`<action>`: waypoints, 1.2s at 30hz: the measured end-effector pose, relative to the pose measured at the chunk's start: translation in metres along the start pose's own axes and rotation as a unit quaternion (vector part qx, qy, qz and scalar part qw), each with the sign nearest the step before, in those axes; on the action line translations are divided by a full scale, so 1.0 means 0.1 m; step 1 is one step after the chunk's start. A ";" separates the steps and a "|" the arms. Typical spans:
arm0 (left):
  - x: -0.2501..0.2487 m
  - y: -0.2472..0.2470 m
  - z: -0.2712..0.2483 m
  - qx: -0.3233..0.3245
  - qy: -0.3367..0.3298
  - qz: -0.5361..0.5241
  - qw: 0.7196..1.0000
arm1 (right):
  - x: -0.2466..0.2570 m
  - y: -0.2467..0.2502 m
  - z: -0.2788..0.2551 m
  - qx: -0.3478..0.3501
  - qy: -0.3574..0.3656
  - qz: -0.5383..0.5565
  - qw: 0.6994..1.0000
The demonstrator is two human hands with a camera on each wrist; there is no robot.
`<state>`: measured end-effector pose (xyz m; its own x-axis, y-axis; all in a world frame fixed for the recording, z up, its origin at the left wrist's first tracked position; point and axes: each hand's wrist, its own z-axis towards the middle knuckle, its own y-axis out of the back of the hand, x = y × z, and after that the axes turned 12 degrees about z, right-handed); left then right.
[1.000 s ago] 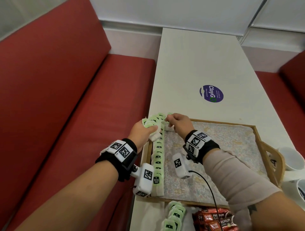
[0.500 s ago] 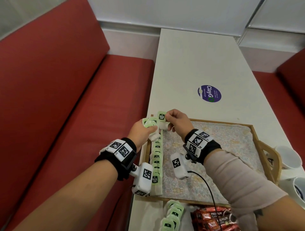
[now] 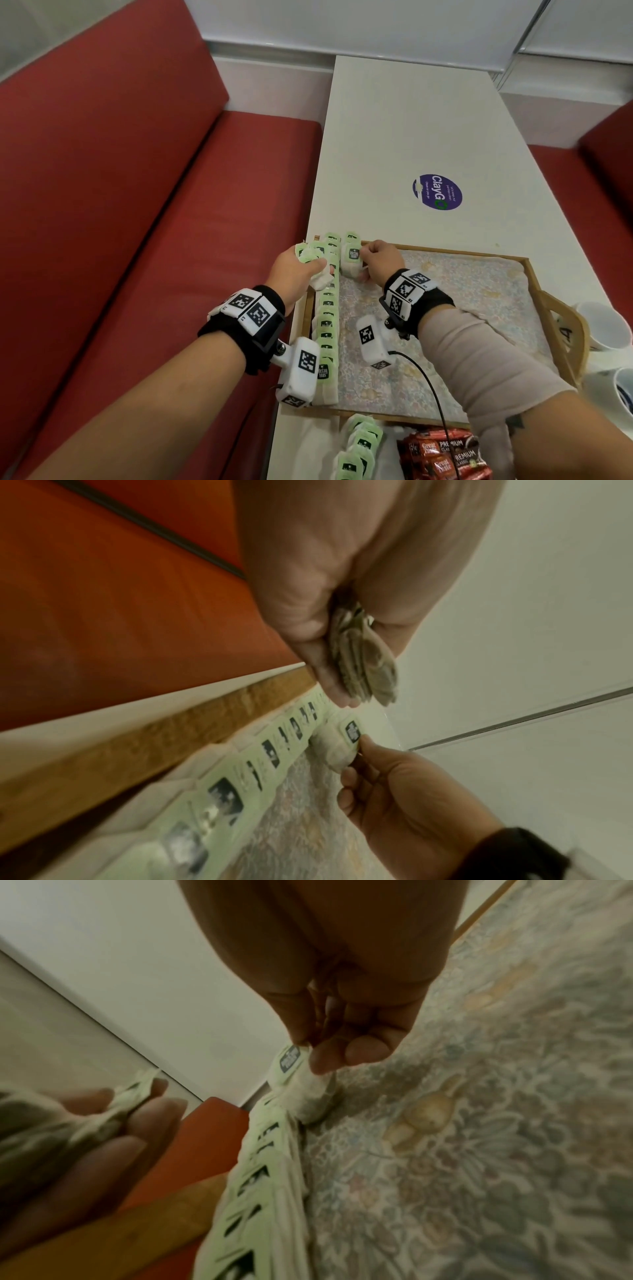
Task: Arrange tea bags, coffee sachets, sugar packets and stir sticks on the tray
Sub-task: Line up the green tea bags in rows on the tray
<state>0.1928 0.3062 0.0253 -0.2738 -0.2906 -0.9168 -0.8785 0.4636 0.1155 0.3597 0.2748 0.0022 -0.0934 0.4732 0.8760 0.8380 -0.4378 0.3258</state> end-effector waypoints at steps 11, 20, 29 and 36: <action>0.01 0.00 0.01 0.002 -0.011 -0.003 1.000 | -0.01 -0.07 0.09 -0.012 -0.059 -0.027 0.998; 0.02 0.00 0.02 0.012 -0.003 -0.019 1.000 | -0.03 -0.11 0.17 -0.016 -0.049 -0.044 0.998; 0.02 0.02 0.02 0.004 -0.001 -0.029 1.000 | 0.01 -0.07 0.12 -0.061 -0.021 -0.056 0.996; -0.01 0.02 0.02 0.000 0.008 -0.047 0.999 | 0.23 -0.05 -0.21 0.037 0.076 0.057 0.995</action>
<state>0.1918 0.3092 0.0258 -0.1970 -0.3455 -0.9175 -0.9007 0.4334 0.0302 0.3423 0.2717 0.0277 -0.0707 0.3005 0.9512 0.8843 -0.4223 0.1991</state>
